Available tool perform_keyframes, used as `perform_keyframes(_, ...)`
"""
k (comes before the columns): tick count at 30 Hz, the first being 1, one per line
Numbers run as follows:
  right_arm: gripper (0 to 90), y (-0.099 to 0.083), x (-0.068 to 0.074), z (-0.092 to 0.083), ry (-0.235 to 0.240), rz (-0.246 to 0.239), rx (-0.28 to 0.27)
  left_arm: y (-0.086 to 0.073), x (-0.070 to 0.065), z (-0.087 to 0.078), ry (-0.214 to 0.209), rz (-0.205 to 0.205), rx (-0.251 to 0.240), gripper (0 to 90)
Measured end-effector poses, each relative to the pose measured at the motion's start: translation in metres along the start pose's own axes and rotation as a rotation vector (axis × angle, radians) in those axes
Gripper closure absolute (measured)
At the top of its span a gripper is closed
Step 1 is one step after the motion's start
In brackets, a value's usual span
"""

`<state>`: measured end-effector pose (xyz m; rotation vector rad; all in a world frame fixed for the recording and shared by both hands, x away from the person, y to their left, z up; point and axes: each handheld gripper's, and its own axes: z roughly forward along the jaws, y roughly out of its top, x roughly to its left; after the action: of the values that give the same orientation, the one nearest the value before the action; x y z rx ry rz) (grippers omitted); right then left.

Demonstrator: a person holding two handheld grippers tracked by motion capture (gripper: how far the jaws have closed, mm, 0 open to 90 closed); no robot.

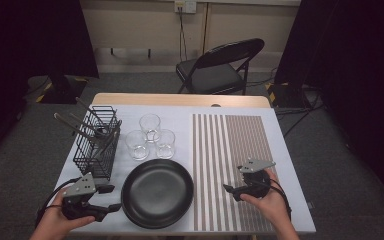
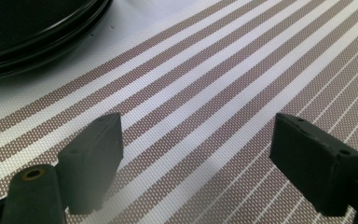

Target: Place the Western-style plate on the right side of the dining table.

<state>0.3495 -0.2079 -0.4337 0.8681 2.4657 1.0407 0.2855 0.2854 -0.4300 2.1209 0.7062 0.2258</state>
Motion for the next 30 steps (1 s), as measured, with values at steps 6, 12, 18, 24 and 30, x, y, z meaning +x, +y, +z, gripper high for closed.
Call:
perform_keyframes(6, 16.2, 0.003, 0.002, 0.005, 0.004, -0.009, 0.006, 0.003, 0.004, 0.006, 0.004, 0.020, 0.037, 39.0)
perform_keyframes(12, 16.4, 0.007, 0.003, 0.007, 0.011, -0.015, -0.001, 0.004, 0.008, 0.011, -0.001, 0.014, 0.040, 46.7)
perform_keyframes(18, 16.5, 0.010, 0.005, 0.009, 0.018, -0.017, -0.010, 0.005, 0.009, 0.010, 0.003, 0.018, 0.031, 50.7)
perform_keyframes(24, 16.9, 0.011, 0.007, 0.010, 0.033, -0.001, -0.016, 0.004, 0.008, 0.012, -0.007, 0.040, 0.014, 53.5)
perform_keyframes(30, 16.9, 0.013, 0.008, 0.010, 0.038, 0.014, -0.015, 0.004, 0.006, 0.012, -0.024, 0.035, 0.020, 54.4)
